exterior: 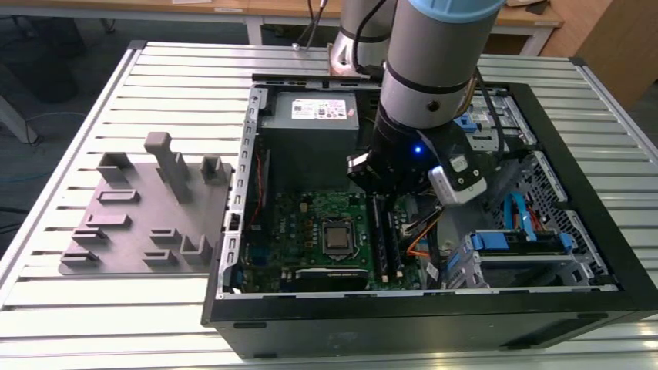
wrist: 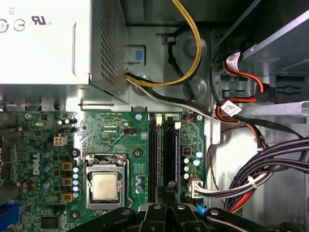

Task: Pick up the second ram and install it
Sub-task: 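Insert the second ram into the second slot, then press down the second ram until it locks into place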

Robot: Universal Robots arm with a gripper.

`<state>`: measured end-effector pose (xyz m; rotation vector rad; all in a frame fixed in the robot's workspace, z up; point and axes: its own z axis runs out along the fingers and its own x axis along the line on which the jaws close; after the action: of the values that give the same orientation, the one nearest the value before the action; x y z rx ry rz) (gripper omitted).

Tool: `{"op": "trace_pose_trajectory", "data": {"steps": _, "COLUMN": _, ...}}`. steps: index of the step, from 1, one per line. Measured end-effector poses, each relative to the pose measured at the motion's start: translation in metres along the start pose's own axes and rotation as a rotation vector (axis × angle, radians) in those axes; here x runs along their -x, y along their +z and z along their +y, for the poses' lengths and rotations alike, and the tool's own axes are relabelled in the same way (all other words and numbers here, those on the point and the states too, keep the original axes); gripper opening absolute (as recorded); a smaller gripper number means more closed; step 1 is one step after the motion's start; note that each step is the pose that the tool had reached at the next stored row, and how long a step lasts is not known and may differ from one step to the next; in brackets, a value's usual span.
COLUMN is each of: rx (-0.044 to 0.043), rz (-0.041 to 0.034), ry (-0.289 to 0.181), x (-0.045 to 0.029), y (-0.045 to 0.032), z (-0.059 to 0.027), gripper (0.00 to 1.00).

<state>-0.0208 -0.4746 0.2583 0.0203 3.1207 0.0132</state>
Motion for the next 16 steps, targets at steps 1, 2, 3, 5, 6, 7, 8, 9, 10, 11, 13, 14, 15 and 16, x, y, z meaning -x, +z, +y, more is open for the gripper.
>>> {"op": "trace_pose_trajectory", "data": {"steps": 1, "rx": 0.0000, "rz": 0.0000, "ry": 0.000, "x": 0.0000, "y": 0.0000, "z": 0.0000, "gripper": 0.07}}
{"op": "trace_pose_trajectory", "data": {"steps": 2, "rx": 0.0000, "rz": 0.0000, "ry": 0.000, "x": 0.0000, "y": 0.0000, "z": 0.0000, "gripper": 0.07}}
{"op": "trace_pose_trajectory", "data": {"steps": 3, "rx": -0.0001, "rz": 0.0000, "ry": 0.000, "x": 0.0000, "y": -0.0001, "z": 0.0000, "gripper": 0.07}}
{"op": "trace_pose_trajectory", "data": {"steps": 5, "rx": 0.0000, "rz": 0.0000, "ry": 0.000, "x": 0.0000, "y": 0.0000, "z": 0.0000, "gripper": 0.07}}
{"op": "trace_pose_trajectory", "data": {"steps": 6, "rx": 0.0014, "rz": 0.0001, "ry": 0.000, "x": 0.0000, "y": 0.0006, "z": 0.0001, "gripper": 0.07}}
{"op": "trace_pose_trajectory", "data": {"steps": 7, "rx": 0.0061, "rz": 0.0001, "ry": 0.000, "x": -0.0001, "y": 0.0018, "z": 0.0004, "gripper": 0.07}}
{"op": "trace_pose_trajectory", "data": {"steps": 8, "rx": 0.0099, "rz": 0.0001, "ry": 0.000, "x": -0.0001, "y": 0.0032, "z": 0.0010, "gripper": 0.07}}
{"op": "trace_pose_trajectory", "data": {"steps": 9, "rx": 0.0121, "rz": 0.0001, "ry": 0.000, "x": -0.0001, "y": 0.0049, "z": 0.0018, "gripper": 0.07}}
{"op": "trace_pose_trajectory", "data": {"steps": 10, "rx": 0.0129, "rz": 0.0001, "ry": 0.000, "x": -0.0002, "y": 0.0068, "z": 0.0030, "gripper": 0.07}}
{"op": "trace_pose_trajectory", "data": {"steps": 11, "rx": 0.0132, "rz": 0.0002, "ry": 0.000, "x": -0.0003, "y": 0.0085, "z": 0.0044, "gripper": 0.07}}
{"op": "trace_pose_trajectory", "data": {"steps": 13, "rx": 0.0134, "rz": 0.0002, "ry": 0.000, "x": -0.0004, "y": 0.0123, "z": 0.0092, "gripper": 0.07}}
{"op": "trace_pose_trajectory", "data": {"steps": 14, "rx": 0.0134, "rz": 0.0002, "ry": 0.000, "x": -0.0005, "y": 0.0141, "z": 0.0131, "gripper": 0.07}}
{"op": "trace_pose_trajectory", "data": {"steps": 15, "rx": 0.0135, "rz": 0.0002, "ry": 0.000, "x": -0.0006, "y": 0.0160, "z": 0.0175, "gripper": 0.07}}
{"op": "trace_pose_trajectory", "data": {"steps": 16, "rx": 0.0133, "rz": 0.0002, "ry": 0.000, "x": -0.0007, "y": 0.0178, "z": 0.0216, "gripper": 0.07}}
